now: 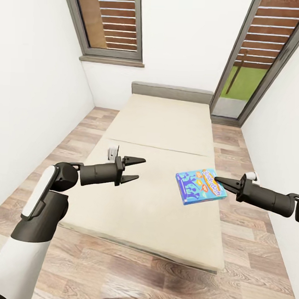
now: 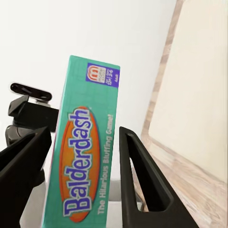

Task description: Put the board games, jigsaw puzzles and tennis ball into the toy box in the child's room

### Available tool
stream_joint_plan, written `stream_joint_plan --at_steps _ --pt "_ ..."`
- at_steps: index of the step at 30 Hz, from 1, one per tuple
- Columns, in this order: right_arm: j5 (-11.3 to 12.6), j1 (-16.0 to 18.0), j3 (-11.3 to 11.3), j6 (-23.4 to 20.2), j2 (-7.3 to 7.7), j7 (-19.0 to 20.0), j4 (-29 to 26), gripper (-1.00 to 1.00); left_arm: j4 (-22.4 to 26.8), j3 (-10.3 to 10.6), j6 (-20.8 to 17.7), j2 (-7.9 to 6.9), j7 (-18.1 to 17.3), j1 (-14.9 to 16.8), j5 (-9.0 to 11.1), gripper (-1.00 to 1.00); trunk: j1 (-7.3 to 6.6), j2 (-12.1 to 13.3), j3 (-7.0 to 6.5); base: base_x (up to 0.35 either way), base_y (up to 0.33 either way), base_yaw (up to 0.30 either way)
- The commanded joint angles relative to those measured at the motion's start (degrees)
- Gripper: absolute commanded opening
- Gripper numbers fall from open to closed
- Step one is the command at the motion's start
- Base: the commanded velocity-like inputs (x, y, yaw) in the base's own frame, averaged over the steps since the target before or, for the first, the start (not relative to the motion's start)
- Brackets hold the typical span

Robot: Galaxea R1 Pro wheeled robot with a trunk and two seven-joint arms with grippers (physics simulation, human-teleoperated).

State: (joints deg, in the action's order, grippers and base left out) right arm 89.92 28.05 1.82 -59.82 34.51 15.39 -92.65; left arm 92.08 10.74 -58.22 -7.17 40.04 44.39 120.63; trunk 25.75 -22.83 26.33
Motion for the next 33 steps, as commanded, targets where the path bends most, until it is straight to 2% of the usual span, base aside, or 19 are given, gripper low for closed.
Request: stream_joint_plan --at_steps 1,9,33 --pt "-0.53 0.04 0.12 -0.18 0.12 0.61 0.02 -1.0 0.03 0.02 0.05 -0.05 0.79 0.04 0.55 1.0 0.04 -0.09 -0.01 0.0 0.0 0.0" --pt "-0.54 0.0 0.36 -0.18 0.45 0.57 0.02 -1.0 -0.07 -0.13 0.04 -0.25 1.5 0.27 0.34 1.0 0.04 -0.09 -0.76 0.0 0.0 0.0" --pt "-0.61 -0.1 -0.36 -0.18 -0.7 0.36 0.06 -1.0 -0.08 -0.74 0.04 -1.25 1.54 0.44 0.31 1.0 0.04 -0.09 -3.01 0.0 0.0 0.0"
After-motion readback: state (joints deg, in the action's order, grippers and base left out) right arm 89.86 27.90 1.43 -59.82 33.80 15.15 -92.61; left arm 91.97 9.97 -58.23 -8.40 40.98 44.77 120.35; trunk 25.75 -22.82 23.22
